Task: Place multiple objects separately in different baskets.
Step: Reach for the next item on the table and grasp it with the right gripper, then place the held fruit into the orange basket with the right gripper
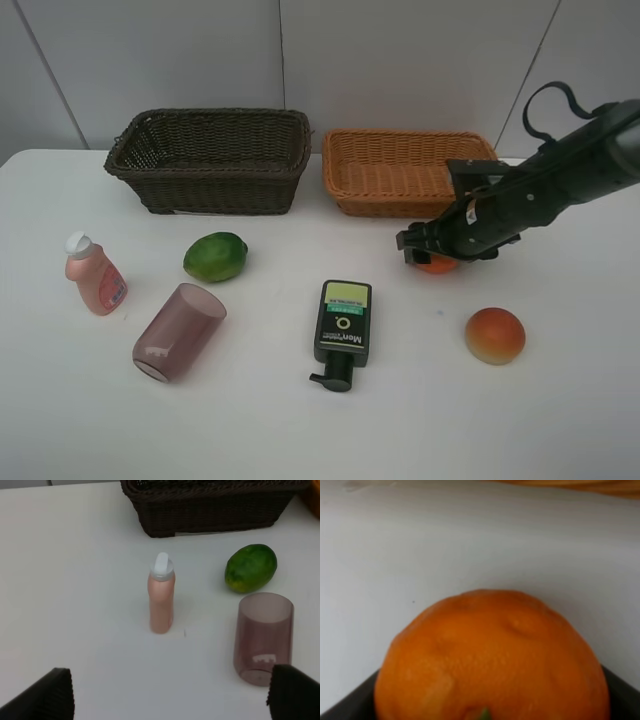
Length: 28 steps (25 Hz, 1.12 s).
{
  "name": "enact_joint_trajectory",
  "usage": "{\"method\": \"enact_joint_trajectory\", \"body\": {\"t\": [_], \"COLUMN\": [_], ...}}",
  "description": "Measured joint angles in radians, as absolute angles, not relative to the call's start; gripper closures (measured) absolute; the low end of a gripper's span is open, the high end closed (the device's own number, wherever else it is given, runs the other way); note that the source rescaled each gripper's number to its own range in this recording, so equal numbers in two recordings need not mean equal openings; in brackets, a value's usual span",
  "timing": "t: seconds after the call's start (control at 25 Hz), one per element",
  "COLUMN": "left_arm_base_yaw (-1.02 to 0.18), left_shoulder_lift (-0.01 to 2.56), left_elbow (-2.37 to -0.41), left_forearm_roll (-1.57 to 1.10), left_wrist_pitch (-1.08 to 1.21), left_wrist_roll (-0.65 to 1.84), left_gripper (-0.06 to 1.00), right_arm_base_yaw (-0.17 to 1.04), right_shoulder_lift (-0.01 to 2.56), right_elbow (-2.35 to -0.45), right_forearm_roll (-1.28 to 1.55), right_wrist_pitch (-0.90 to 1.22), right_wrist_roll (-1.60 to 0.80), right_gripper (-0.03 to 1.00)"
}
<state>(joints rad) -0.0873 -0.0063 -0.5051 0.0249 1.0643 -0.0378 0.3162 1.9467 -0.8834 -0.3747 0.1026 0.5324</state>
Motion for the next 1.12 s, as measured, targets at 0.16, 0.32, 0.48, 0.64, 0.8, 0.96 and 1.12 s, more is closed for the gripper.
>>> {"method": "enact_joint_trajectory", "body": {"t": [0.16, 0.32, 0.48, 0.64, 0.8, 0.96, 1.12], "left_arm_base_yaw": [-0.087, -0.087, -0.087, -0.087, -0.087, -0.087, -0.087], "left_shoulder_lift": [-0.006, -0.006, -0.006, -0.006, -0.006, -0.006, -0.006], "left_elbow": [-0.505, -0.505, -0.505, -0.505, -0.505, -0.505, -0.505], "left_forearm_roll": [0.025, 0.025, 0.025, 0.025, 0.025, 0.025, 0.025], "left_wrist_pitch": [1.064, 1.064, 1.064, 1.064, 1.064, 1.064, 1.064], "left_wrist_roll": [-0.038, -0.038, -0.038, -0.038, -0.038, -0.038, -0.038], "left_gripper": [-0.06, -0.06, -0.06, -0.06, -0.06, -0.06, -0.06], "right_arm_base_yaw": [0.316, 0.316, 0.316, 0.316, 0.316, 0.316, 0.311], "right_shoulder_lift": [1.947, 1.947, 1.916, 1.836, 1.766, 1.746, 1.745], "right_elbow": [-0.883, -0.883, -0.887, -0.894, -0.912, -0.986, -1.1], "right_forearm_roll": [-0.375, -0.375, -0.375, -0.375, -0.375, -0.366, -0.263], "right_wrist_pitch": [0.103, 0.105, 0.18, 0.275, 0.442, 0.642, 0.798], "right_wrist_roll": [0.532, 0.532, 0.532, 0.532, 0.531, 0.507, 0.36], "right_gripper": [0.65, 0.65, 0.65, 0.65, 0.65, 0.65, 0.65]}}
